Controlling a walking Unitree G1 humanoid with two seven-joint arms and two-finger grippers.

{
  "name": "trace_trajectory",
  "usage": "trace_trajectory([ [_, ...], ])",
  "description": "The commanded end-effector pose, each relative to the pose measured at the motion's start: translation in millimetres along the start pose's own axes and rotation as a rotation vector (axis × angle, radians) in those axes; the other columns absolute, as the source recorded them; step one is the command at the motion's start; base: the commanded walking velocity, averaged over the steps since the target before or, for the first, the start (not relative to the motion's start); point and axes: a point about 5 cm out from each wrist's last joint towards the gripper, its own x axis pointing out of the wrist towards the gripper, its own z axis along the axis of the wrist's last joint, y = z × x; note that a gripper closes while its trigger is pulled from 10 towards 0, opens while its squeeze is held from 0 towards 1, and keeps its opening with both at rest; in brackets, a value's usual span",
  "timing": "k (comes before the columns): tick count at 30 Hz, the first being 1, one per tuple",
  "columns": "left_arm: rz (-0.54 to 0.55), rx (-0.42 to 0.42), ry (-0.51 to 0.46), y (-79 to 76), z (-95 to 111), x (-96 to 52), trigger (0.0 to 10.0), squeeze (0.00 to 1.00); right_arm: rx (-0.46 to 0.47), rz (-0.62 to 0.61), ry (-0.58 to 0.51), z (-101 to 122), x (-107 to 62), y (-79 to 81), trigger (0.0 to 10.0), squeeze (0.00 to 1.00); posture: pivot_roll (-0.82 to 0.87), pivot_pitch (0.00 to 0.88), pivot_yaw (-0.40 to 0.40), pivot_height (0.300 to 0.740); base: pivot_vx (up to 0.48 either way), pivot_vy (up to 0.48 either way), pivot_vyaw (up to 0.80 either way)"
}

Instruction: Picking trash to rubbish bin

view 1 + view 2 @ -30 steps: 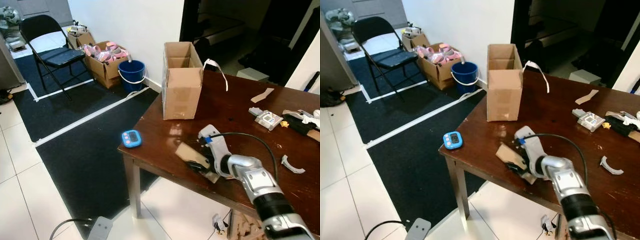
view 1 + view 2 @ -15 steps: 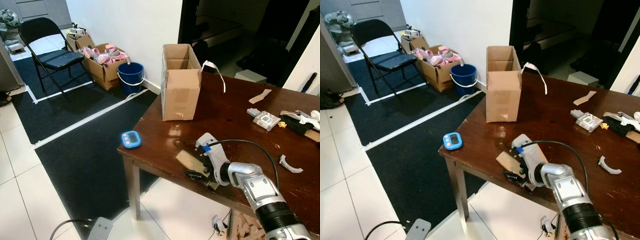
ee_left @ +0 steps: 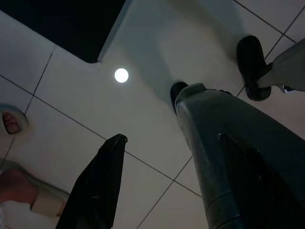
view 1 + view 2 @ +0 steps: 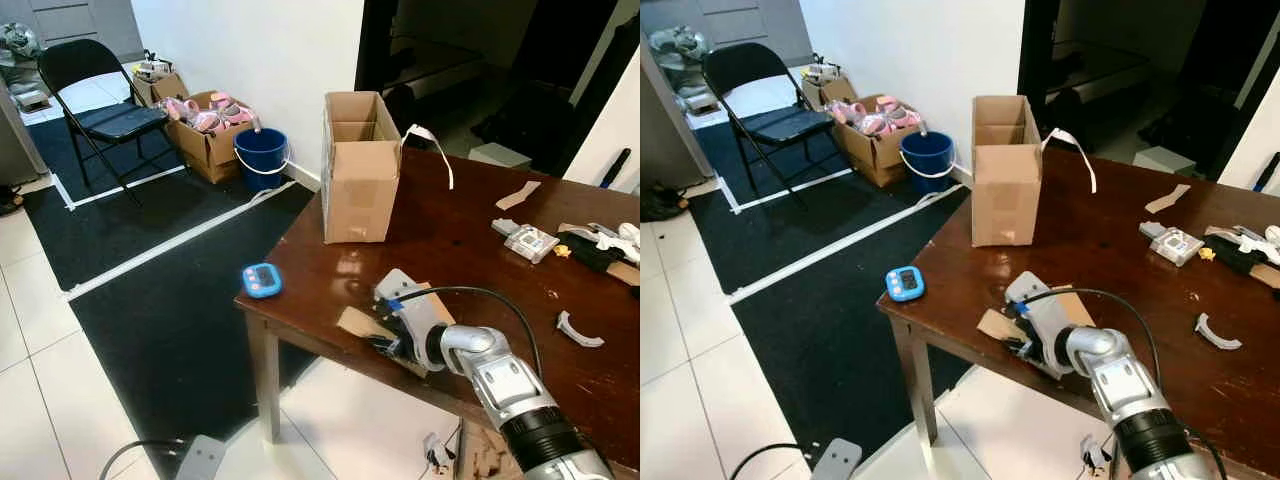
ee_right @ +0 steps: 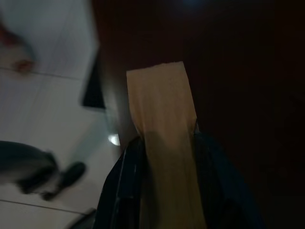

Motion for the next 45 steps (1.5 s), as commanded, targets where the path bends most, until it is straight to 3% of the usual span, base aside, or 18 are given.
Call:
trace_trajectory([
  [1,0.029,-0.029,0.035,9.2,-11.1,-3.5,10.0,0.0,0.038,0.057,-0.093,5.1,0.7,6.4,0.0,0.0,0.01,0.018,0.021,0.74,0.0,0.0,0.0],
  [2,0.029,-0.029,0.035,9.2,-11.1,-3.5,10.0,0.0,0.038,0.057,-0.093,5.1,0.7,6.4,0.0,0.0,0.01,0.018,0.021,0.74,0.0,0.0,0.0],
  [7,0.045,-0.095,-0.014,14.2,-3.2,-3.6,10.0,0.0,0.231,0.112,-0.515,49.2,-14.0,1.3,0.0,0.0,0.01,0.018,0.021,0.74,0.0,0.0,0.0],
  [8,0.045,-0.095,-0.014,14.2,-3.2,-3.6,10.0,0.0,0.231,0.112,-0.515,49.2,-14.0,1.3,0.0,0.0,0.01,0.018,0.021,0.74,0.0,0.0,0.0],
  [9,0.042,-0.105,-0.033,14.6,1.0,-3.1,10.0,0.0,0.273,0.068,-0.617,58.2,-20.2,-7.7,7.3,0.0,0.01,0.018,0.021,0.74,0.0,0.0,0.0],
  [10,0.04,-0.106,-0.039,14.5,2.5,-2.9,10.0,0.0,0.296,0.049,-0.65,60.2,-22.1,-12.0,10.0,0.0,0.01,0.018,0.021,0.74,0.0,0.0,0.0],
  [16,0.015,-0.119,-0.074,11.7,11.8,-1.4,10.0,0.0,0.382,0.151,-0.796,62.3,-37.8,-13.5,10.0,0.0,0.02,0.023,0.016,0.74,0.0,0.0,0.0],
  [18,-0.003,-0.135,-0.109,9.8,18.9,-0.6,10.0,0.0,0.377,0.313,-0.814,55.8,-47.4,1.1,10.0,0.0,0.02,0.023,0.015,0.74,0.0,0.0,0.0],
  [20,-0.025,-0.166,-0.168,9.9,31.6,-0.1,10.0,0.0,0.344,0.467,-0.763,43.3,-54.4,19.5,10.0,0.0,0.02,0.027,0.012,0.74,0.0,0.0,0.0],
  [23,-0.046,-0.175,-0.235,11.1,48.8,-0.2,10.0,0.0,0.327,0.568,-0.629,23.8,-53.9,34.8,10.0,0.0,0.02,0.027,0.012,0.74,0.0,0.0,0.0],
  [24,-0.052,-0.173,-0.258,11.4,55.9,-0.3,10.0,0.0,0.303,0.57,-0.496,8.6,-47.8,40.6,10.0,0.0,0.02,0.028,0.012,0.74,0.0,0.0,0.0],
  [26,-0.062,-0.17,-0.286,11.6,65.4,-0.5,10.0,0.0,0.248,0.522,-0.243,-22.8,-35.4,45.9,10.0,0.0,0.02,0.028,0.012,0.74,0.0,0.0,0.0],
  [27,-0.062,-0.17,-0.286,11.6,65.4,-0.5,10.0,0.0,0.248,0.522,-0.243,-22.8,-35.4,45.9,10.0,0.0,0.02,0.028,0.012,0.74,0.0,0.0,0.0],
  [30,-0.071,-0.172,-0.323,11.5,76.0,-1.0,10.0,0.0,0.177,0.424,0.076,-71.3,-24.4,44.9,10.0,0.0,0.02,0.033,0.01,0.74,0.0,0.0,0.0],
  [32,-0.074,-0.172,-0.334,11.5,78.6,-1.2,10.0,0.0,0.176,0.418,0.119,-78.5,-25.1,45.1,10.0,0.0,0.02,0.033,0.01,0.74,0.0,0.0,0.0],
  [35,-0.083,-0.174,-0.36,11.9,84.5,-2.0,10.0,0.0,0.179,0.327,0.321,-110.4,-28.8,39.7,10.0,0.0,0.02,0.033,0.012,0.74,0.0,0.0,0.0],
  [41,-0.081,-0.181,-0.338,14.2,75.2,-2.2,10.0,0.0,0.183,0.197,0.509,-148.1,-37.8,31.4,10.0,0.0,0.03,0.038,0.01,0.74,0.0,0.0,0.0],
  [45,-0.078,-0.187,-0.311,14.8,65.1,-2.2,10.0,0.0,0.184,0.194,0.488,-153.9,-39.2,33.4,10.0,0.0,0.03,0.042,0.009,0.74,0.0,0.0,0.0],
])
